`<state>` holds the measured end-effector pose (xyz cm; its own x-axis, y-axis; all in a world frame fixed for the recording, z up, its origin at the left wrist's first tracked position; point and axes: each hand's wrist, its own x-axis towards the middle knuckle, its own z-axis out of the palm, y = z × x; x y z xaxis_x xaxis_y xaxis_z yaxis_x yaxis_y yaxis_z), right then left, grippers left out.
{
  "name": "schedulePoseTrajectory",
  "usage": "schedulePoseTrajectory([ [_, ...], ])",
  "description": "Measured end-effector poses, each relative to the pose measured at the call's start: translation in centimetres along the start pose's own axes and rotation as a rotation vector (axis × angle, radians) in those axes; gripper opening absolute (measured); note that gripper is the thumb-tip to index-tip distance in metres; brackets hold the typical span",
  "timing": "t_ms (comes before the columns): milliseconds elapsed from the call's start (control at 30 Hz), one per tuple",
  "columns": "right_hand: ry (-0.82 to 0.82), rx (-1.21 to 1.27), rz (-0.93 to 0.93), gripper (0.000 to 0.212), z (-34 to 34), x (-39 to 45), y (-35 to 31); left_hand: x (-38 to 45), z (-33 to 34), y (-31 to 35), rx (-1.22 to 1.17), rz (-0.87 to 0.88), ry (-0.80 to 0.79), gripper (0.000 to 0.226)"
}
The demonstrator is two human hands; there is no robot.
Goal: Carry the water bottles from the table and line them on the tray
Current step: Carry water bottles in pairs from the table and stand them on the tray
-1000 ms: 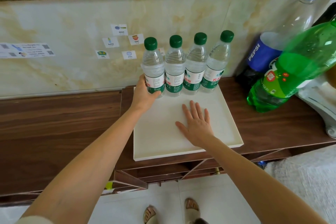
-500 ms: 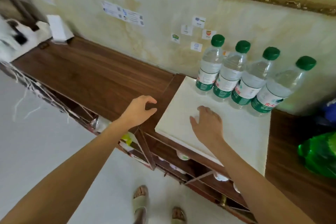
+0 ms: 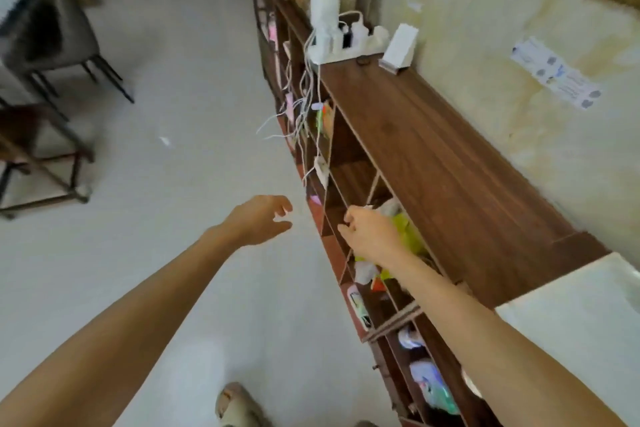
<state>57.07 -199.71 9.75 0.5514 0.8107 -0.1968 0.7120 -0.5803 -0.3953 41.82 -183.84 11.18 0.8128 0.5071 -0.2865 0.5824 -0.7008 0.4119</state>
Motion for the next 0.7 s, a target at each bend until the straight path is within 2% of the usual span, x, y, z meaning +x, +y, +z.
schedulePoseTrajectory([
  [233, -0.223, -0.176, -0.205, 0.029, 8.1, 11.8, -17.5, -4.1, -6.7, -19.9, 0.064, -0.271, -0.021, 0.039],
  [400, -0.294, -0.224, -0.301, 0.030, 11.4, 19.2, -28.7, -5.3, -13.0, -30.8, 0.010, -0.376, 0.046, 0.035],
  [700, -0.339, -0.296, -0.482, 0.031, 14.6, 38.8, -45.0, 1.4, -22.5, -47.1, 0.021, -0.504, 0.097, 0.035],
])
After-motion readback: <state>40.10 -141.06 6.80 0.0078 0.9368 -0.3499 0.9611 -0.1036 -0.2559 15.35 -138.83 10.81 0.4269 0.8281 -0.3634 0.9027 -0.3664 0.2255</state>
